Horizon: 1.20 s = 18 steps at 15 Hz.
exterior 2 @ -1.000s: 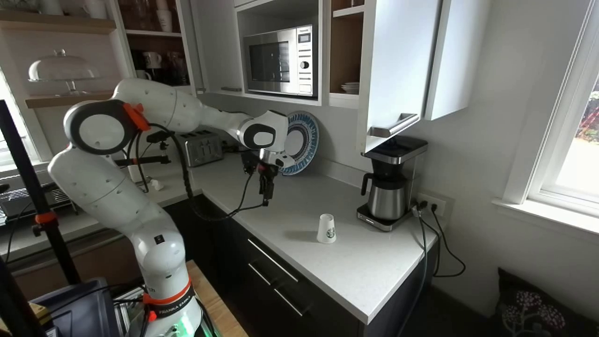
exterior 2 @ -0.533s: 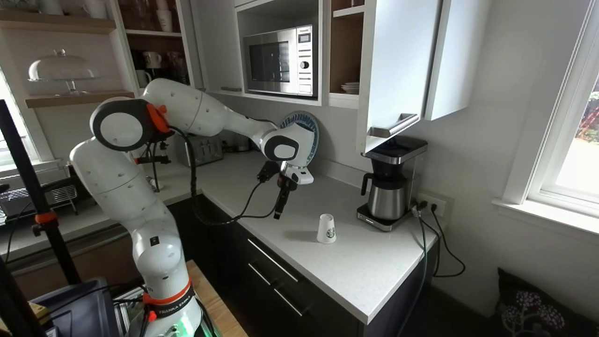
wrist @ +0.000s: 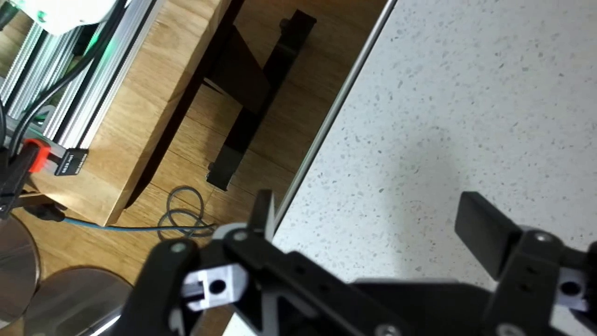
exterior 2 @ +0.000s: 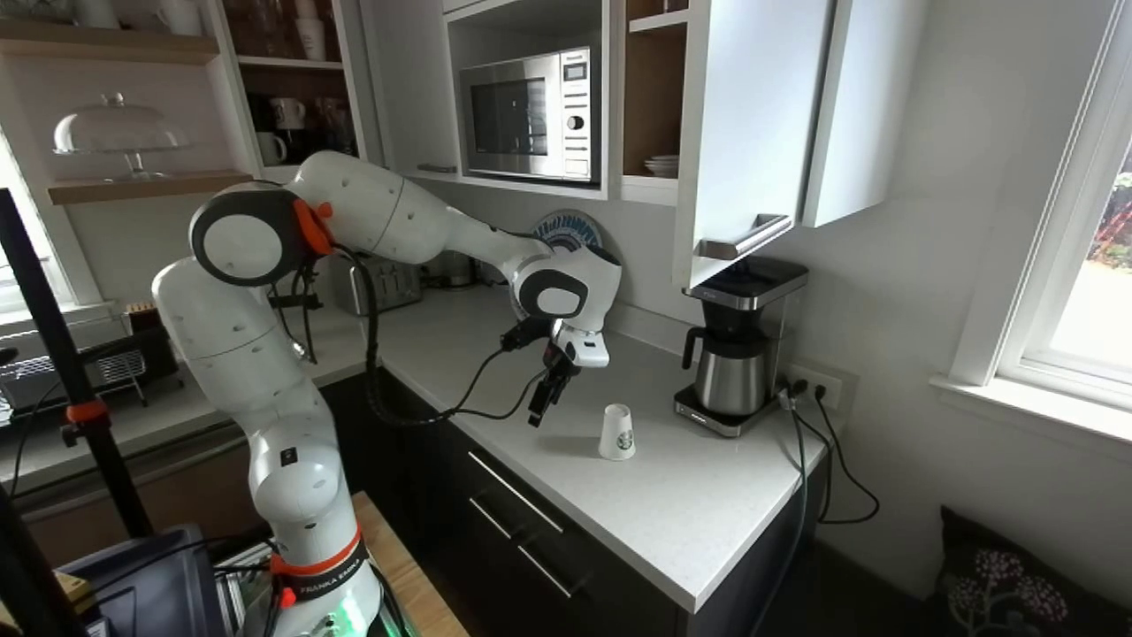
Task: Place the coffee cup upright
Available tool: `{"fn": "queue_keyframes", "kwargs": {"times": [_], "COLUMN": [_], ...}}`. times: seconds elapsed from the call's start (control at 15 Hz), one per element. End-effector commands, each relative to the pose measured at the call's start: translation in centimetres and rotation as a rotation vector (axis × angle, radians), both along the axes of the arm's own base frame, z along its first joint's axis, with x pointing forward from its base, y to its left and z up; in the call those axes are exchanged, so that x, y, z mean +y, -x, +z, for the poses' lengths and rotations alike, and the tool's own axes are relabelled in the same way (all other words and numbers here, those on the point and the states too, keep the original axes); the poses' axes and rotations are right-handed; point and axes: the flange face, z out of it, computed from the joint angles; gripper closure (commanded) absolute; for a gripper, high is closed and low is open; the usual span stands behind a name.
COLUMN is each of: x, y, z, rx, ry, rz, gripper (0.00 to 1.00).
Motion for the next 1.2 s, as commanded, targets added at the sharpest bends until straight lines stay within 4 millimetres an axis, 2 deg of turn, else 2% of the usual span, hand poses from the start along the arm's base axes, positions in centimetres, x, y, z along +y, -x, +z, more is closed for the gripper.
{"fn": "queue_keyframes", "kwargs": {"times": [0.0,0.07,0.27,0.73,1.13], "x": [0.1,0.2,-2.4,-7.7,-10.4], "y": [0.0,-0.1,-0.4,-1.8,-3.9], "z": [0.0,0.0,-0.9,0.1,0.3], "rx": [0.000,0.000,-0.030,-0.160,-0.177], "ry": [0.000,0.000,0.003,0.065,0.014], "rz": [0.003,0.004,-0.015,-0.121,-0.181], "gripper": [0.00,0.00,0.00,0.00,0.00]}}
